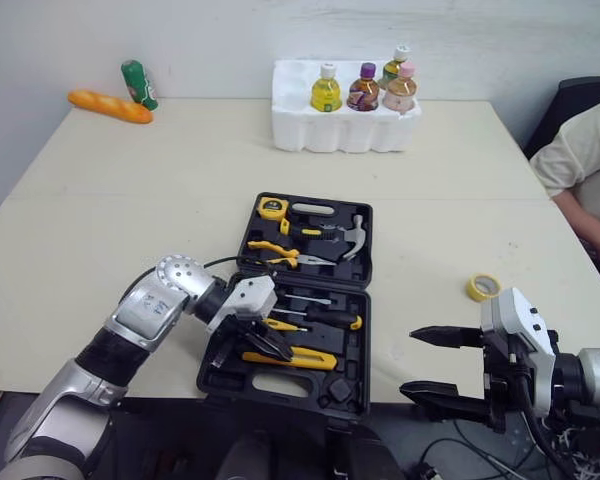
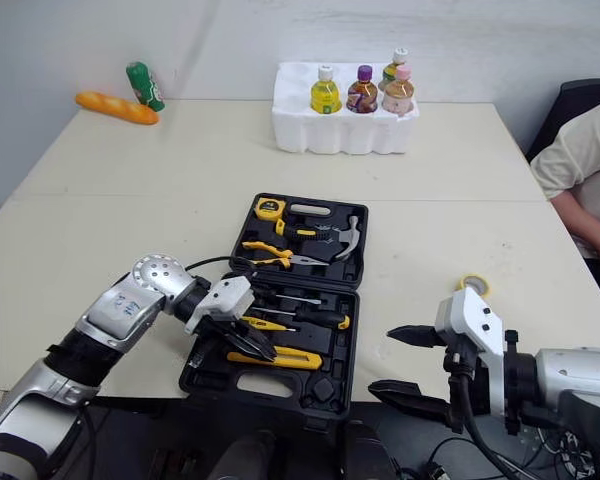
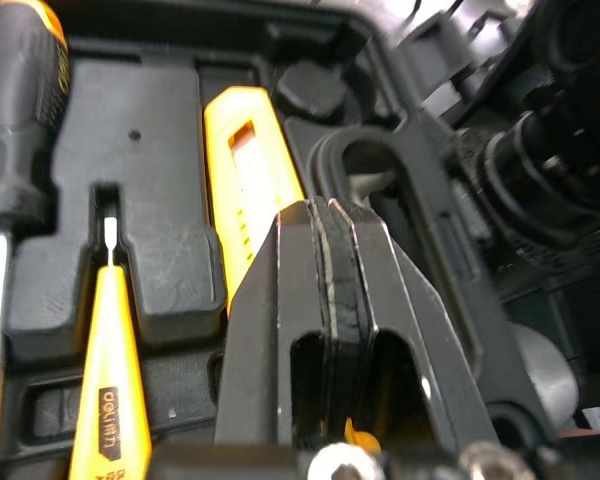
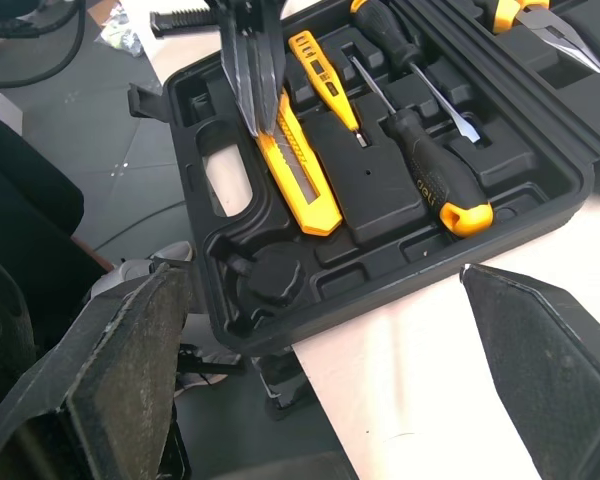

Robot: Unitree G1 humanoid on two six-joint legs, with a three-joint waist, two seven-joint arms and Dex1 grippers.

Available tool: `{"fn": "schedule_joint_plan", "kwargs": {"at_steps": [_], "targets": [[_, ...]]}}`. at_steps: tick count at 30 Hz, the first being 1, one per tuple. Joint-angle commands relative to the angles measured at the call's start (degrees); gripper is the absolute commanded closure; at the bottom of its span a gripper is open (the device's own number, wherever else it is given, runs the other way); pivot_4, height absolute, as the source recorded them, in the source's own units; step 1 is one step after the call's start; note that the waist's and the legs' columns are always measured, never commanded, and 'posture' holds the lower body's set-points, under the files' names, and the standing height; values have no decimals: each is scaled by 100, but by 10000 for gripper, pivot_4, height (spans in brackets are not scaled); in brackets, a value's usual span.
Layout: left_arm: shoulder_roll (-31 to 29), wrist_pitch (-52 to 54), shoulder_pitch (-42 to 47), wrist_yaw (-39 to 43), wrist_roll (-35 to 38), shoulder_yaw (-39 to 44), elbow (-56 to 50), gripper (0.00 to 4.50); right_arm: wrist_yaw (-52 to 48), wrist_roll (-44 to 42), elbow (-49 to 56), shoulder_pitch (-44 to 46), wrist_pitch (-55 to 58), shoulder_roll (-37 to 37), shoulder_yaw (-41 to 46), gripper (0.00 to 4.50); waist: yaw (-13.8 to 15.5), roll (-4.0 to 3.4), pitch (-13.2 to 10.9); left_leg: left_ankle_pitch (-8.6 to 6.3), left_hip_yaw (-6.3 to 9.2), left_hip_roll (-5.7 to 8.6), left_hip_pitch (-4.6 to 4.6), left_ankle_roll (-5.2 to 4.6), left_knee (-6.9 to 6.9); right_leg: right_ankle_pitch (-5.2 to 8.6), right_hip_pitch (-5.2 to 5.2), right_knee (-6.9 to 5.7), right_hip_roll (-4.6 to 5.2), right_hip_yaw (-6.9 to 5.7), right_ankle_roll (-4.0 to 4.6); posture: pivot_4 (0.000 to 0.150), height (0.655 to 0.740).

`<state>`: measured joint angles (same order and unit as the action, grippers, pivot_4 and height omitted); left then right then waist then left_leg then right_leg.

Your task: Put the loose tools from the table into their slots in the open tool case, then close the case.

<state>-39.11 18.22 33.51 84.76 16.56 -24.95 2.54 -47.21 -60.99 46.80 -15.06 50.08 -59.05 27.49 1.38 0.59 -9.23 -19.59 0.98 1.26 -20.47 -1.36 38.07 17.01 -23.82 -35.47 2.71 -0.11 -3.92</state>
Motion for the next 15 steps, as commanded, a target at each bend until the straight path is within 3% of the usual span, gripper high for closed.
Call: {"fn": "schedule_joint_plan", "kwargs": {"at_steps": [1,6,10,14,15], "targets": [[-129,-547,-97,-2,-662,-263,241,43771,-52,-104,50,-11,-16,-33,99,0,3,0,0,0,0,0,1,0,0,0,1,-1,0,0,0,1500,7367],[-362,-1226,-257,-4,-1271,-471,574,43771,-60,-70,23,4,-25,-34,75,0,-15,-8,5,0,-4,-1,27,0,-11,2,26,4,1,6,4,1500,7367],[-138,-1096,-170,-243,-1180,-371,691,43771,-60,-43,12,0,-34,-29,74,0,-16,-37,23,0,-3,-2,32,0,-13,4,33,-2,1,5,9,1500,7367],[65,-482,-192,-256,-402,141,374,43771,51,97,-35,22,-120,60,115,0,-1,-54,32,0,-3,-2,33,0,-11,4,34,-2,2,5,8,1500,7367],[64,-112,-233,-222,5,417,170,41527,117,166,-91,48,-171,116,168,0,0,-50,30,0,-3,-2,31,-1,-9,3,31,-3,2,4,7,1500,7367]]}}
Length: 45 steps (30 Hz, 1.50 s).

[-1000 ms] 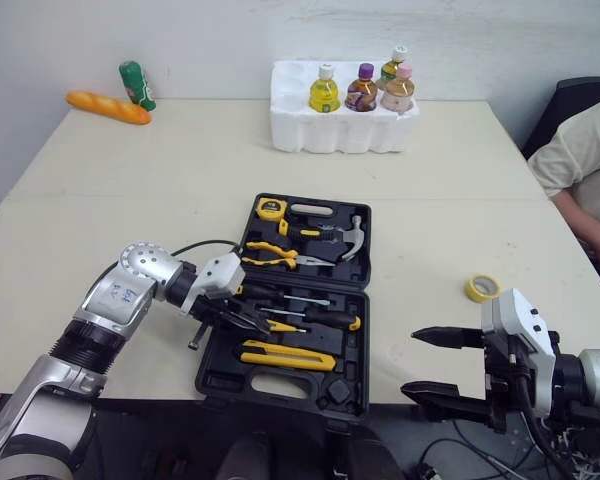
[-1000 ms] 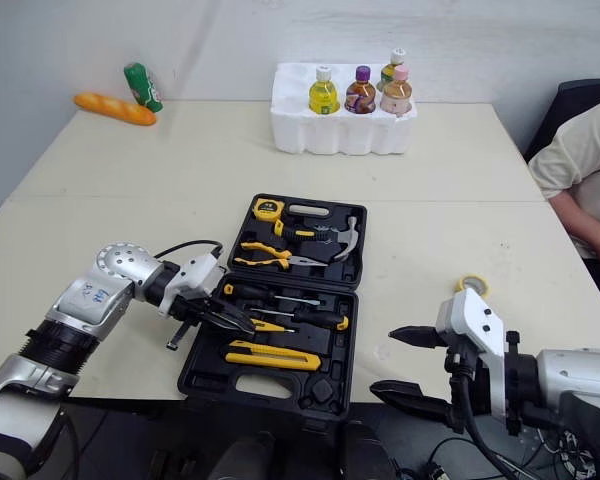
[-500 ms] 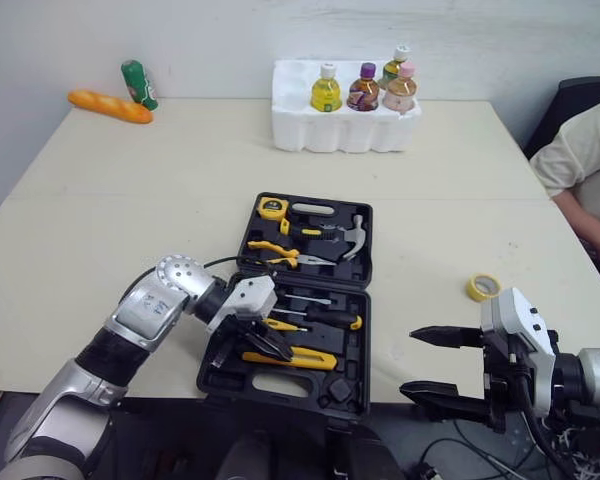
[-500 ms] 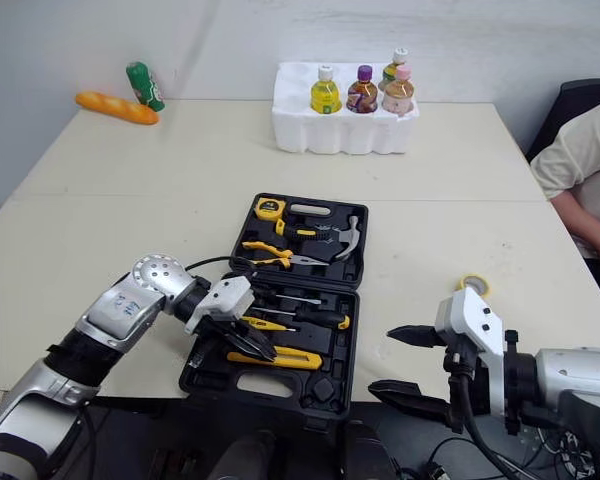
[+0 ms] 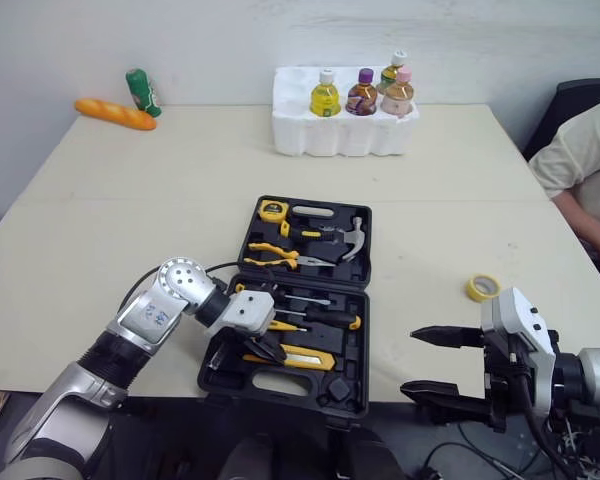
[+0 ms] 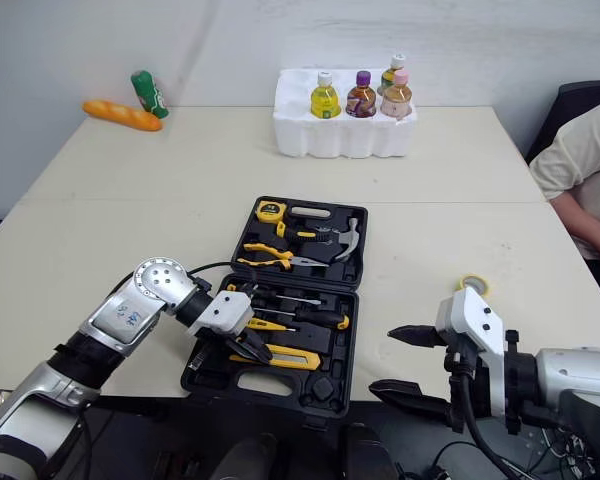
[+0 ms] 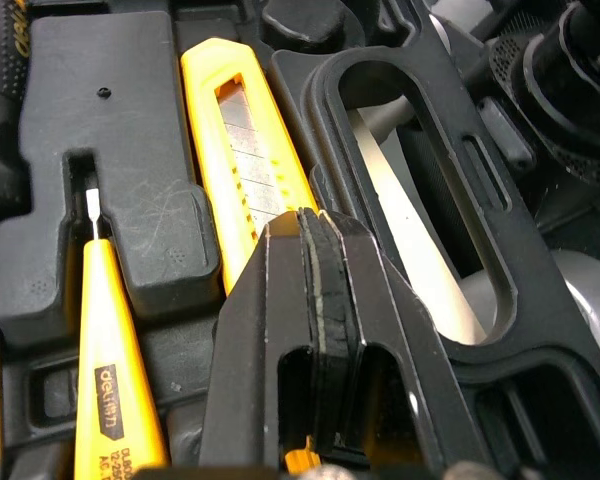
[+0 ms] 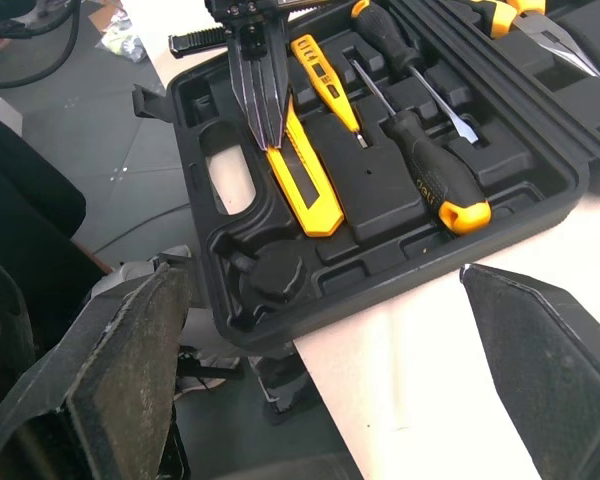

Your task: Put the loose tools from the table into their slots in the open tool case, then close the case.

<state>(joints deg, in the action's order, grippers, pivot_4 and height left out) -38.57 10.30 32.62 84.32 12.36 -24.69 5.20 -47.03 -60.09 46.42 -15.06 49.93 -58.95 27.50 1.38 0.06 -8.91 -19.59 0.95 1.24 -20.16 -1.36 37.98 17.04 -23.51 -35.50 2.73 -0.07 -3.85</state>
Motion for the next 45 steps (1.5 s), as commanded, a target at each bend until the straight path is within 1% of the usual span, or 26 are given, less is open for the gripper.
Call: {"fn": "schedule_joint_plan", "kwargs": {"at_steps": [1,2,3,5,9,10,13,16,20,22,25,26,29,31,33,35,39,41,44,45], "targets": [[-9,1037,-196,-179,814,679,-292,38290,154,171,-123,58,-210,159,239,0,0,13,-8,0,2,0,-2,0,0,0,-3,1,0,-2,0,1500,7367],[-41,1426,-260,-251,1206,1006,-478,35417,208,310,-227,44,-273,219,345,0,0,24,-16,0,2,0,-7,0,0,0,-9,0,0,-2,-1,1500,7367],[-62,1703,-307,-312,1459,1229,-611,31044,239,409,-298,31,-321,260,415,0,-1,38,-37,0,2,0,-14,0,2,-1,-18,-1,0,-3,-1,1500,7367],[-147,2059,-435,-733,1688,1814,-631,21543,329,751,-623,-70,-417,345,721,0,0,49,-62,0,4,0,-23,1,3,-1,-23,0,0,-5,-2,1500,7367],[-571,1998,-744,-1209,1556,2653,-206,3362,187,1347,-1447,-386,-654,433,1519,0,2,35,-74,-1,3,1,-23,4,-1,-2,-23,8,0,-6,-4,1500,7367],[-696,1912,-825,-1305,1499,2873,60,1133,153,1526,-1731,-459,-749,440,1718,0,1,30,-77,-2,1,1,-21,5,-2,-2,-23,9,-1,-6,-4,1500,7367],[-1001,1485,-1024,-1673,1286,3462,968,1133,156,2052,-2578,-576,-1001,427,2127,0,-8,19,-85,-3,-2,1,-17,5,-4,-2,-22,11,-1,-4,-4,1500,7367],[-1217,750,-1166,-2352,932,3971,1952,1133,36,2438,-3341,-709,-1254,406,2426,0,-8,23,-94,-3,-2,1,-13,5,-11,0,-22,9,0,-3,0,1500,7367],[-1406,67,-1207,-2979,439,4109,2765,1133,4,2778,-4002,-628,-1607,403,2578,0,-6,22,-95,-3,-7,1,-9,6,-28,1,-24,11,3,1,2,1500,7367],[-1417,-18,-1187,-3040,426,4166,2911,1133,-63,2910,-4261,-566,-1753,339,2580,0,-6,22,-95,-3,-10,2,-9,6,-29,1,-25,12,5,3,2,1500,7367],[-1330,165,-1180,-2772,624,4110,2519,1133,-324,2921,-4487,-400,-1763,114,2484,0,-1,21,-96,-3,-11,2,-12,7,-35,1,-29,16,7,2,2,1500,7367],[-1299,373,-1213,-2573,783,4066,2218,1133,-468,2861,-4453,-350,-1684,25,2406,0,-9,20,-96,-3,-16,2,-14,8,-37,1,-32,16,10,2,2,1500,7367],[-1299,1109,-1401,-1877,1302,3745,879,1133,-1161,2754,-4053,-288,-1623,-309,1973,0,-23,20,-97,-2,-18,1,-14,10,-40,1,-33,16,10,3,2,1500,7367],[-1369,1421,-1392,-1583,1446,3429,27,1133,-1527,2751,-3875,-62,-1696,-636,1593,0,-30,18,-97,-1,-18,1,-13,11,-42,1,-33,16,10,3,2,1500,7367],[-1346,1688,-1168,-1420,1612,3180,-583,1133,-1772,2762,-3861,376,-1768,-980,1154,0,-68,9,-103,0,-18,1,-12,14,-40,1,-33,13,9,3,2,1500,7367],[-1188,1964,-751,-1344,1854,2948,-1050,1133,-2080,2776,-3956,926,-1766,-1364,533,0,-92,4,-107,2,-18,2,-12,16,-34,0,-33,7,8,3,2,1500,7367],[-742,2261,-1,-1257,2170,2536,-1566,1133,-2796,3105,-4222,1890,-1874,-2015,-924,0,-139,-4,-113,4,-16,2,-12,20,-32,1,-33,3,4,0,2,1500,7367],[-477,2328,321,-1252,2283,2358,-1718,1133,-2961,3426,-4436,2633,-1962,-2014,-1738,0,-143,-4,-113,4,-15,2,-13,22,-32,1,-33,7,2,-4,2,1500,7367],[0,2413,733,-1403,2357,2138,-1757,1133,-2917,4063,-4939,3743,-2039,-1563,-2738,0,-165,5,-122,7,-19,3,-23,29,-8,0,-38,5,-2,0,1,1500,7367],[139,2374,819,-1446,2307,2062,-1732,1133,-2948,4253,-5104,4014,-2045,-1438,-2990,0,-162,8,-126,22,-20,3,-26,56,2,0,-38,2,-5,1,-1,1500,7367]]}}
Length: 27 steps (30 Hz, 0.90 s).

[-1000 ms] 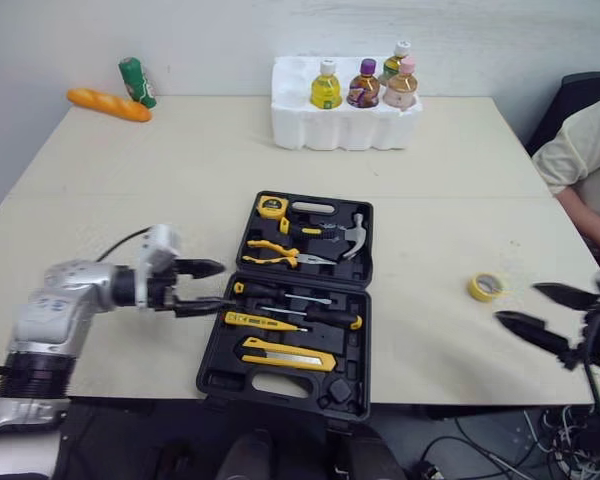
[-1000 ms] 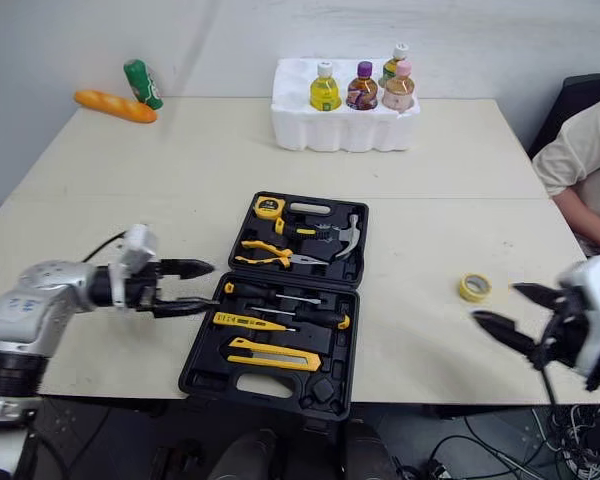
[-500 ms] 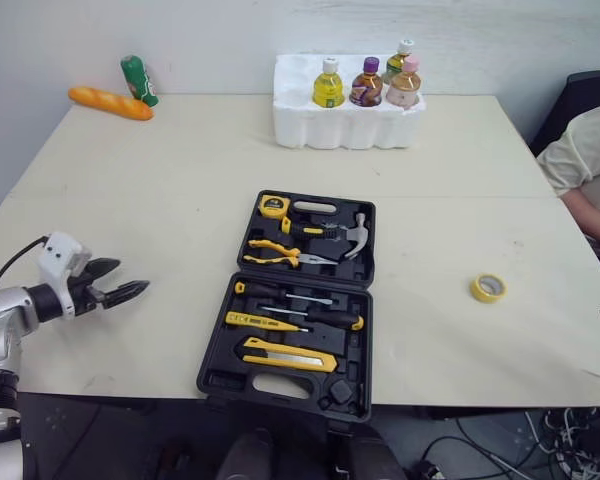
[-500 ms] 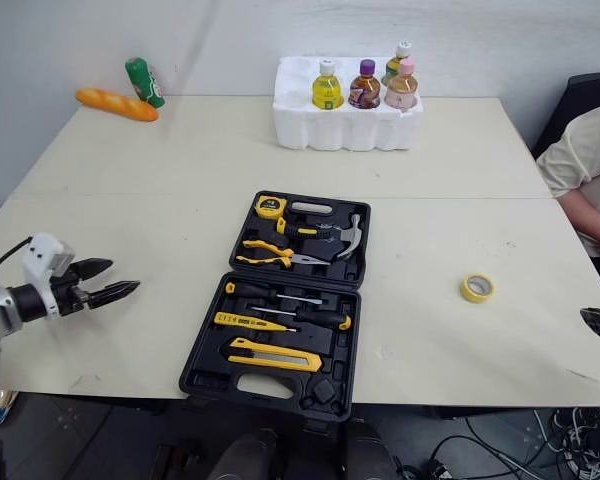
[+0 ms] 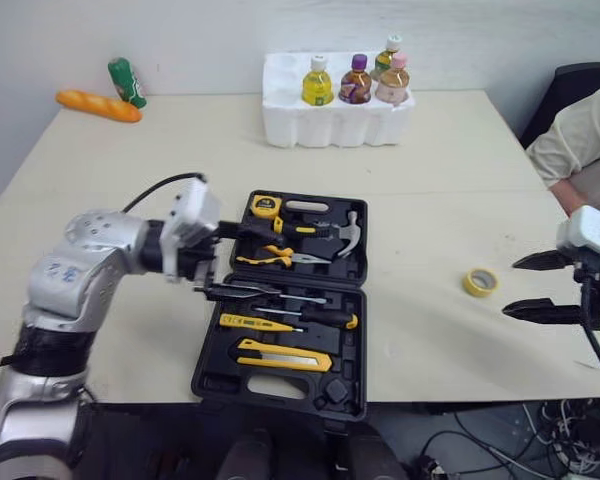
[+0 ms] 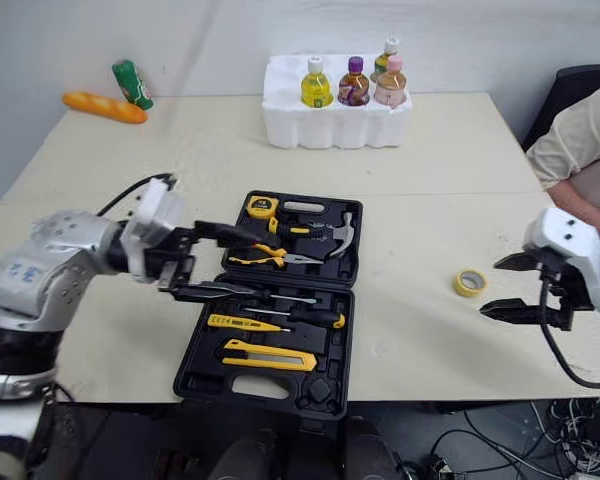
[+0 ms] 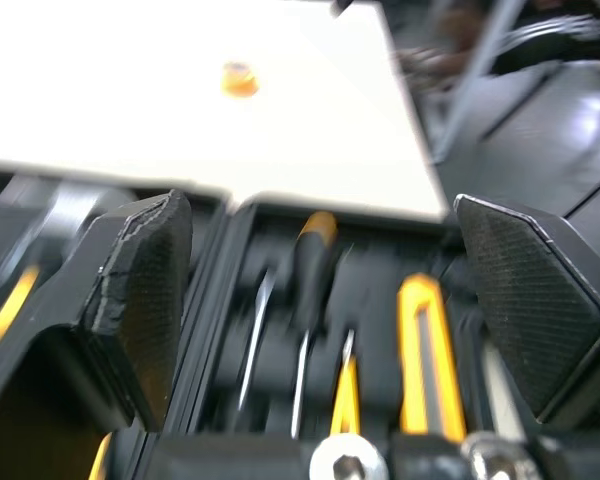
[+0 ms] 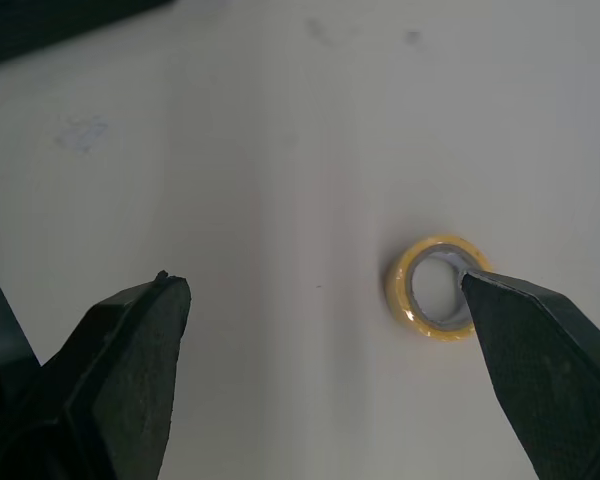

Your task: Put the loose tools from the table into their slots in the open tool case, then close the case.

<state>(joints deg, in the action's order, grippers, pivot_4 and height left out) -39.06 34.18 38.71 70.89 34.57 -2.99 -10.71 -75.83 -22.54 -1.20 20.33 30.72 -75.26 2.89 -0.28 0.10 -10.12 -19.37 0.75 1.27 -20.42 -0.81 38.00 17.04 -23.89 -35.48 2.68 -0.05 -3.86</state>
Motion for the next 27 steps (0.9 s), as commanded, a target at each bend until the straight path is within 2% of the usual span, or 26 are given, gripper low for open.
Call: {"fn": "schedule_joint_plan", "kwargs": {"at_steps": [1,5,8,10,17,20,26,27], "targets": [[280,-58,259,-118,31,-163,-114,1133,-118,638,-471,674,-132,280,-710,0,5,5,-4,1,-3,1,-1,2,2,-1,-1,-3,0,2,-2,1500,7367],[537,-285,354,-150,-168,-351,7,1133,-338,1206,-892,1288,-275,560,-1362,0,25,3,-5,9,-8,1,-7,15,4,-1,-15,-18,-7,6,-2,1500,7367],[536,-364,343,-134,-214,-360,31,1133,-545,1585,-1076,1444,-569,602,-1683,0,29,3,-5,14,-19,1,-44,22,19,-1,-62,-44,-10,18,-2,1500,7367],[516,-376,325,-139,-223,-345,39,1133,-586,1716,-1203,1521,-651,689,-1774,0,33,3,-5,18,-18,1,-72,26,32,-2,-88,-53,-12,17,-2,1500,7367],[444,-423,262,-134,-279,-323,20,1133,-560,2091,-1616,1690,-881,1001,-1856,0,26,3,-5,18,-24,1,-70,26,38,-2,-87,-58,-13,22,-3,1500,7367],[385,-454,208,-112,-305,-304,25,0,-496,2181,-1751,1688,-1040,1102,-1796,9299,27,3,-5,18,-24,1,-71,26,40,-2,-87,-58,-13,22,-3,1500,7367],[140,-448,-28,-26,-286,-225,-24,0,-526,2180,-1726,1612,-1133,1109,-1654,40805,21,3,-5,18,-25,1,-71,26,44,-2,-89,-63,-14,23,-3,1500,7367],[84,-437,-85,-10,-277,-214,-47,0,-537,2144,-1593,1553,-1175,1073,-1599,44075,23,3,-5,18,-25,1,-70,26,44,-2,-88,-63,-14,23,-3,1500,7367]]}}
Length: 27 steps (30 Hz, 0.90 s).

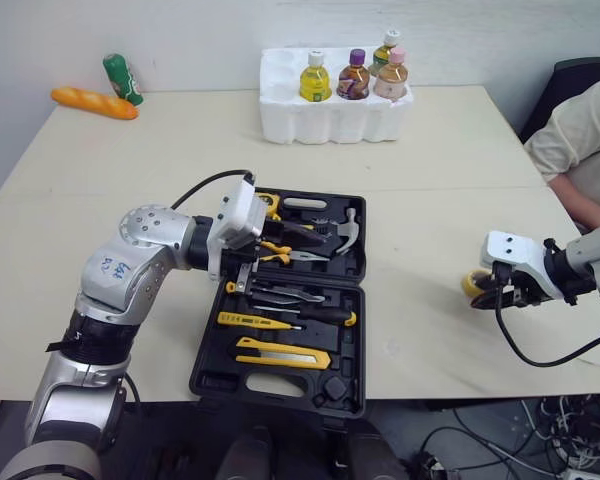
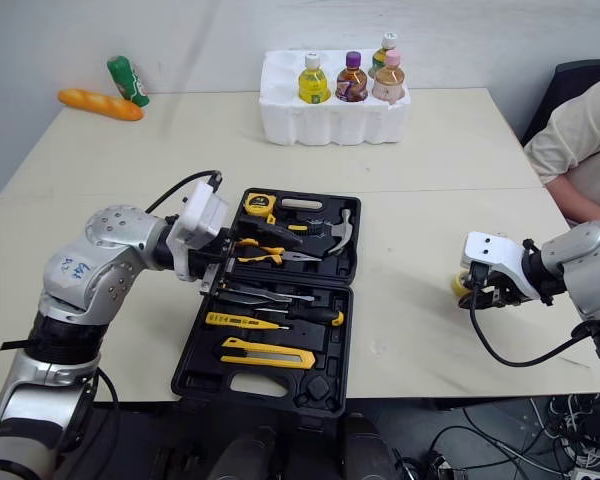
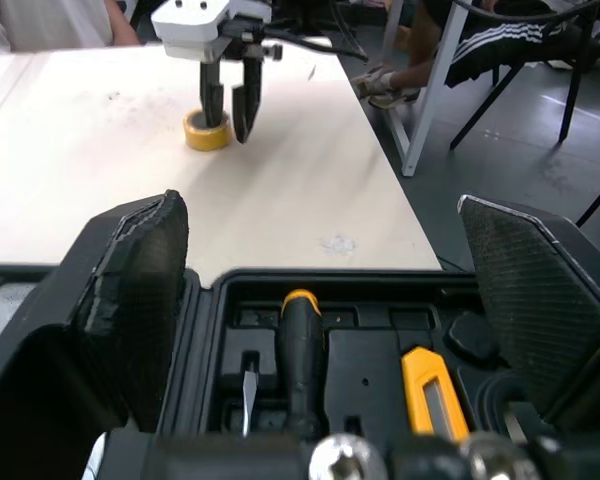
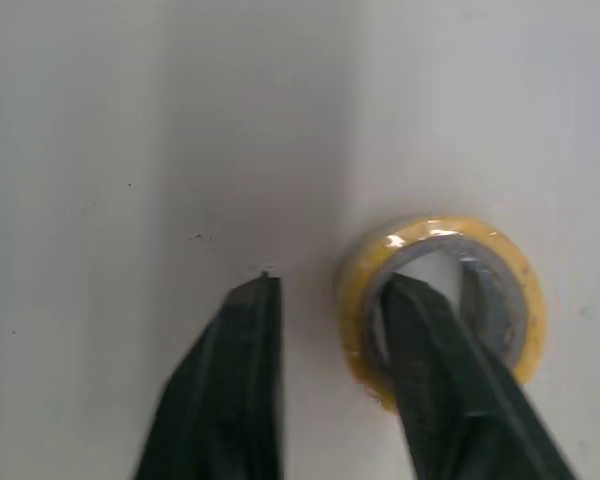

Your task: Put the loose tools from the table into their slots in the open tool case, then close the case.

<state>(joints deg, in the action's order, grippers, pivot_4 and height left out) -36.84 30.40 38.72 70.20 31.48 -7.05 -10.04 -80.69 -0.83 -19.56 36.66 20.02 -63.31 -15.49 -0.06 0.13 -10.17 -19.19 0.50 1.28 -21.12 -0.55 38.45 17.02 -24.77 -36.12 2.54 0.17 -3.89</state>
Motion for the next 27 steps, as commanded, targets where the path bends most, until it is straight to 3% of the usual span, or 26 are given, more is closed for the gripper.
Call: {"fn": "schedule_joint_plan", "kwargs": {"at_steps": [1,8,13,17,27], "targets": [[-203,-22,-154,82,59,216,-156,0,-98,-134,488,-138,-34,-153,327,44854,2,0,0,0,1,0,-1,0,4,0,1,-1,0,0,0,1500,7367],[-1233,90,-1062,768,210,452,-460,0,-172,-1800,3595,-699,1652,18,1030,44854,-20,-1,0,1,-6,-3,-6,4,0,2,-26,-31,-2,13,4,1500,7367],[-1918,130,-1400,1205,212,589,-445,0,311,-2620,5317,-1049,2445,521,730,44854,42,4,0,0,12,-3,-8,1,6,6,-18,-29,4,-1,11,1500,7367],[-2181,-58,-1412,1452,35,460,-342,0,677,-2966,5907,-989,2896,944,344,44854,31,4,0,-17,13,2,-10,-28,19,6,-11,-26,12,-2,11,1500,7367],[-2136,-44,-1145,1610,-94,150,-407,0,1140,-2568,6068,-1253,2653,1220,-705,44854,-19,5,0,-27,16,1,-9,-46,31,6,-4,-27,11,-6,11,1500,7367]]}}
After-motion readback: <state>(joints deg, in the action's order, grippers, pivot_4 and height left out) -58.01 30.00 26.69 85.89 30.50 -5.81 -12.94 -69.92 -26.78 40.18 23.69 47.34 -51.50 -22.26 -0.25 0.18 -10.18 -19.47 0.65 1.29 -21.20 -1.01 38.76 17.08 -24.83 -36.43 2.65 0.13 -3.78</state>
